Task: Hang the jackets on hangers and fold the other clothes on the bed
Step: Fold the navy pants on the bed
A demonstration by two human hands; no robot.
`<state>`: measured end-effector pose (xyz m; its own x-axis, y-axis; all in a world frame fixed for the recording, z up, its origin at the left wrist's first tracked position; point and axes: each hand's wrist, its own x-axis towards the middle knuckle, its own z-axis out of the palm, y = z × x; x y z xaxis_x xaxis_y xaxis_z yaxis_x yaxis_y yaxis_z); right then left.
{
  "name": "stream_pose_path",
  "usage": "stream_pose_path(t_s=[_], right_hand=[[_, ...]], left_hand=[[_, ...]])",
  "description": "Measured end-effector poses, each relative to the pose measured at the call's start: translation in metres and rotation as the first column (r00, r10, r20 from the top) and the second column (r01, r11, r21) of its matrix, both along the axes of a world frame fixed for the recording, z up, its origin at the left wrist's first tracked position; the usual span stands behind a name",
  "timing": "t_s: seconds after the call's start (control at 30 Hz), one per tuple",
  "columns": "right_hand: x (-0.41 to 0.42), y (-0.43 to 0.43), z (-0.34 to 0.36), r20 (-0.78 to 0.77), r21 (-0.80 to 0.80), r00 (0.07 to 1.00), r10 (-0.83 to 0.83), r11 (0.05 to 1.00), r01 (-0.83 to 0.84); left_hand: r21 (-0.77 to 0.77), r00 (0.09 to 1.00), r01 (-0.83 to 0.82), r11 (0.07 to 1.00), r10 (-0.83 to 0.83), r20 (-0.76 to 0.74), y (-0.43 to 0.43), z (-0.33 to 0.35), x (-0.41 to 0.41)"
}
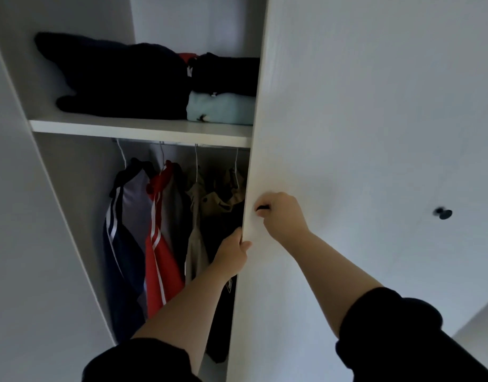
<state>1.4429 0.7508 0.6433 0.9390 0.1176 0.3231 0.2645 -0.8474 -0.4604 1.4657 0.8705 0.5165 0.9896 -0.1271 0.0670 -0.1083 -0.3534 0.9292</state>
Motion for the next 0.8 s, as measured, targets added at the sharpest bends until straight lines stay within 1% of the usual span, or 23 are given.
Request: stream_pose_path(t_s=[0.07, 0.2, 0.23, 0.33, 0.37, 0.4, 0.43, 0.5, 0.57, 0.63, 0.67, 0.73, 0.8], right_hand=[[0.006, 0.001, 0.0, -0.001, 0.006, 1.0, -0.013, 1.0, 0.013], [0.013, 0.003, -0.004, 0.011, 0.066, 1.0, -0.016, 0.998, 0.015], [0.014, 0.003, -0.005, 0.011, 0.097, 1.0, -0.005, 0.995, 0.004], [0.013, -0.004, -0.002, -0.025, 0.218, 0.998, 0.059, 0.975, -0.052], [0.009, -0.005, -0.001, -0.031, 0.221, 0.996, 0.08, 0.973, -0.071], [0.01, -0.006, 0.0, -0.035, 0.202, 0.996, 0.076, 0.977, -0.067], [0.005, -0.005, -0.002, -0.047, 0.181, 0.996, 0.074, 0.981, -0.064], [-0.011, 0.0, -0.01, -0.078, 0.191, 0.995, 0.061, 0.981, -0.046], [-0.028, 0.007, -0.02, -0.085, 0.219, 0.996, 0.035, 0.976, -0.015], [-0.045, 0.016, -0.026, -0.115, 0.256, 0.993, 0.016, 0.967, 0.015], [-0.054, 0.023, -0.027, -0.149, 0.277, 0.988, 0.035, 0.961, 0.008], [-0.074, 0.044, -0.026, -0.2, 0.292, 0.974, 0.106, 0.955, -0.044], [-0.097, 0.07, -0.023, -0.18, 0.272, 0.969, 0.171, 0.955, -0.118]], left_hand=[[-0.006, 1.0, 0.014, 1.0, -0.015, -0.007, 0.001, 0.0, 0.009], [0.002, 1.0, -0.01, 1.0, 0.01, -0.013, -0.001, -0.003, 0.019], [0.033, 1.0, -0.019, 0.999, 0.019, -0.009, -0.001, -0.005, 0.02], [0.192, 1.0, -0.014, 0.981, 0.019, -0.024, 0.002, -0.008, 0.02], [0.21, 0.999, -0.026, 0.977, 0.035, -0.037, 0.005, -0.006, 0.014], [0.192, 0.998, -0.04, 0.98, 0.05, -0.049, 0.005, -0.004, 0.013], [0.153, 0.995, -0.069, 0.986, 0.08, -0.063, 0.007, -0.002, 0.006], [0.064, 0.987, -0.131, 0.989, 0.137, -0.085, 0.012, 0.002, -0.018], [0.03, 0.984, -0.162, 0.986, 0.164, -0.071, 0.023, 0.007, -0.047], [0.042, 0.979, -0.204, 0.978, 0.204, -0.001, 0.044, 0.014, -0.08], [0.056, 0.971, -0.238, 0.97, 0.236, 0.042, 0.057, 0.017, -0.098], [0.089, 0.941, -0.329, 0.94, 0.32, 0.108, 0.087, 0.024, -0.138], [0.105, 0.904, -0.419, 0.902, 0.404, 0.138, 0.119, 0.03, -0.178]])
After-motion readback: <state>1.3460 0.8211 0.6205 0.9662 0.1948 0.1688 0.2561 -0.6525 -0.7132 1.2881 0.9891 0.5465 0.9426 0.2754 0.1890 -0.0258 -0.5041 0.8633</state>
